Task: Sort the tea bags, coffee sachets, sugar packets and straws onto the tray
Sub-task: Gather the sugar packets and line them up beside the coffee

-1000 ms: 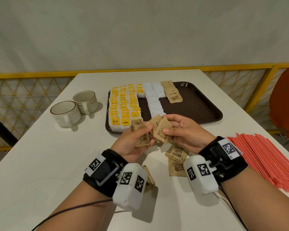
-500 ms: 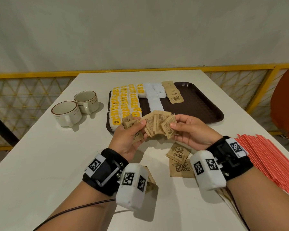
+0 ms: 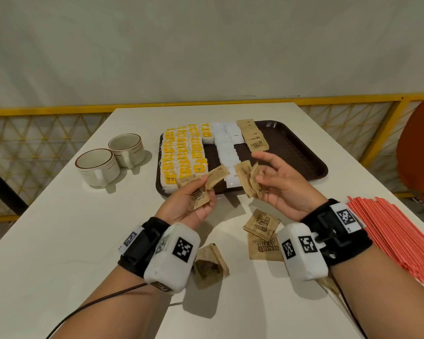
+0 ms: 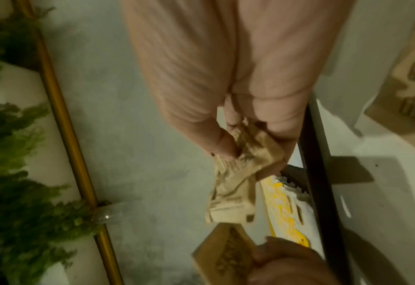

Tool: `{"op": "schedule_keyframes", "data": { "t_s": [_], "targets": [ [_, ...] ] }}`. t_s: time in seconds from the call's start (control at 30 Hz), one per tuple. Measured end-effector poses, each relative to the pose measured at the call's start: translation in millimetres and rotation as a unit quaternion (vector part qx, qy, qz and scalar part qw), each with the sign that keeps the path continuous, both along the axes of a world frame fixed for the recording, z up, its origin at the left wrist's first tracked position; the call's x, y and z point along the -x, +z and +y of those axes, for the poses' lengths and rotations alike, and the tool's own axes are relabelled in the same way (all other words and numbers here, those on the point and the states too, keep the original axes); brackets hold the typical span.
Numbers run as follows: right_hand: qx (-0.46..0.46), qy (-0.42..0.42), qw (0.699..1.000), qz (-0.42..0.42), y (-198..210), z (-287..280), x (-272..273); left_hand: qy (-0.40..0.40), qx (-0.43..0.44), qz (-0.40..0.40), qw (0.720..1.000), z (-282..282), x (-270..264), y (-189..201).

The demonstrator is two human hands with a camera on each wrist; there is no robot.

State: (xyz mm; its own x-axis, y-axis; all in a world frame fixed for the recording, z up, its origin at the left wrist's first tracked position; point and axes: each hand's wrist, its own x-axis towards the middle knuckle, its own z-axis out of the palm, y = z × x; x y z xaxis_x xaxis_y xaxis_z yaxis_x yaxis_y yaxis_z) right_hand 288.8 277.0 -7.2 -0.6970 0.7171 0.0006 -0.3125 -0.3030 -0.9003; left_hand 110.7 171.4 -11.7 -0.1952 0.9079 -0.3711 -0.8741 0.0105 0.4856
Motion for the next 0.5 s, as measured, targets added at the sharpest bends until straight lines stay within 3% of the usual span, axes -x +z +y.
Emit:
{"op": "schedule_keyframes", "data": {
  "t_s": [0.1,0.27,0.5],
  "targets": [
    [-0.081,0.029,0.995,-0.050,-2,-7,5,-0.013,-0.009,-0.021,1.000,-1,-2,2],
    [-0.209,0.068,0.974,-0.057,-5,-15,9,-0.070,0.006,0.022,0.997,-5,-8,6],
    [-0.218,0.084,0.971,-0.056,-4,-16,8,-0.108,0.028,0.100,0.989,-7,-10,7]
  ]
}}
